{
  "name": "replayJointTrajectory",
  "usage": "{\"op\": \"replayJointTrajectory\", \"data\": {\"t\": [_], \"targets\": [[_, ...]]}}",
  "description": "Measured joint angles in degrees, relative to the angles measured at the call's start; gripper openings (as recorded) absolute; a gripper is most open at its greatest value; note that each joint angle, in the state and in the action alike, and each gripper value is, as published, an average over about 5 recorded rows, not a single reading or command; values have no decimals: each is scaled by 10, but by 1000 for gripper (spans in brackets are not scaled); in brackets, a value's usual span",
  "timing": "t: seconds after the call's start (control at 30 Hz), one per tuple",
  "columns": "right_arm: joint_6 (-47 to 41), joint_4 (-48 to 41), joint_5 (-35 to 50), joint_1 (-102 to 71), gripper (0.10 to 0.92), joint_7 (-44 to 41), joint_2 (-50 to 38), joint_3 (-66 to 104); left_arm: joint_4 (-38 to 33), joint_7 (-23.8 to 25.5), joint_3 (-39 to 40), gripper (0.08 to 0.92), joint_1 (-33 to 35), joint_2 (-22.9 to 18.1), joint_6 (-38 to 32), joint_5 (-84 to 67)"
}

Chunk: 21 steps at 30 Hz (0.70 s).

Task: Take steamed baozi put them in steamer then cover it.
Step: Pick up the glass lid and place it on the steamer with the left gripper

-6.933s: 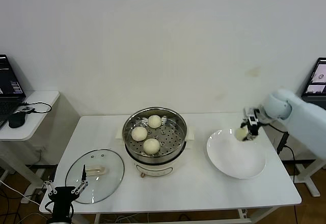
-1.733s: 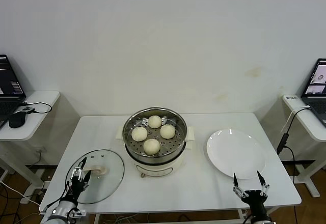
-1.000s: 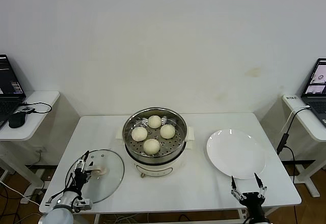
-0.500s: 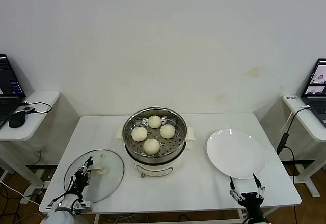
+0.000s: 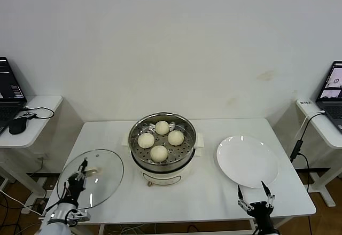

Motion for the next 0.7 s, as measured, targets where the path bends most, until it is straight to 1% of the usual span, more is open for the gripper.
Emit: {"op": "replayJointTrajectory", "data": {"t": [0.17,0.4,0.57,0.7], "targets": [[3,0,-2,-3,823,-1,-5,-6,-52,23,-12,148,5,24,27,-23],[7,0,-8,-5,823,-2,-5,-12,-123,70,-9,148,-2,72,64,-61],[8,-1,-16,-3,823,-3,3,-16,-169,106,8,148,-17,108,97,-83],[5,-5,-25,1,823,-1,13,-20,-190,130,37,148,-41,132,128,-99]]}}
